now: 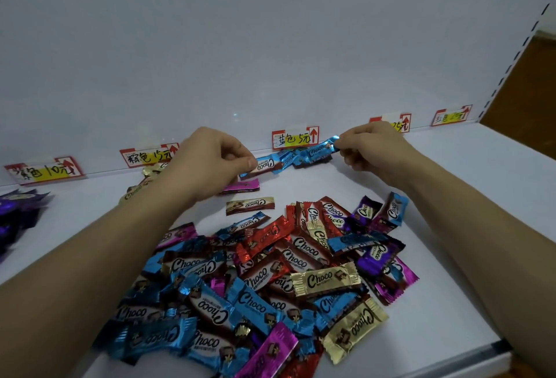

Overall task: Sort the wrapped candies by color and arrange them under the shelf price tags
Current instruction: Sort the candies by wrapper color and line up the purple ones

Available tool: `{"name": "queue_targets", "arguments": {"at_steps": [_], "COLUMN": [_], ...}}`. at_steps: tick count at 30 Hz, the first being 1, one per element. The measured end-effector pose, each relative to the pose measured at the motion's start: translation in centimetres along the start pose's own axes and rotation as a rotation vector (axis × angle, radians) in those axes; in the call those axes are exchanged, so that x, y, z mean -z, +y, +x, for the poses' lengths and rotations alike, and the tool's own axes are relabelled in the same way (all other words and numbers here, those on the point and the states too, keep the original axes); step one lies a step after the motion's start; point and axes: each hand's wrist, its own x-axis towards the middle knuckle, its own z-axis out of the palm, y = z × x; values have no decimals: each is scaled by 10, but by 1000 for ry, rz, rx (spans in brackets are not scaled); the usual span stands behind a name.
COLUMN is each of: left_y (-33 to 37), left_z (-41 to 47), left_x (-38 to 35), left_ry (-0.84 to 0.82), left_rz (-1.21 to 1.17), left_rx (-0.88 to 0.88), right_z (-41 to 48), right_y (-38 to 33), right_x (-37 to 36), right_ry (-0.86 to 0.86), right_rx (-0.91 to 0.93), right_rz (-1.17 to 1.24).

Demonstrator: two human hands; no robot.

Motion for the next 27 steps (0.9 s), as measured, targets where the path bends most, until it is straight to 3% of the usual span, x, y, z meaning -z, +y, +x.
{"name": "queue_targets", "arguments": {"at_steps": [6,9,13,17,23,27], "left_y": [0,-2,-5,-4,6,-1], "left_z": [47,59,63,60,18,-20], "left_x": [-29,-39,-46,-44,-10,20], "left_ry": [-35,-22,39,64,-95,-66], "left_rz": [70,129,292,348,397,402], "left_rx": [89,71,-41,-81,-273,-300], "right_z": [7,13,18,13,-8,-31], "right_y": [6,10,12,7,-4,-14], "right_x": [-9,-13,-15,-5,9,-4], "right_ry": [31,44,86,8,-97,-275], "right_rx": [-73,-43,139,238,448,662], "right_rz": [48,-79,-473,-725,-721,-686]}}
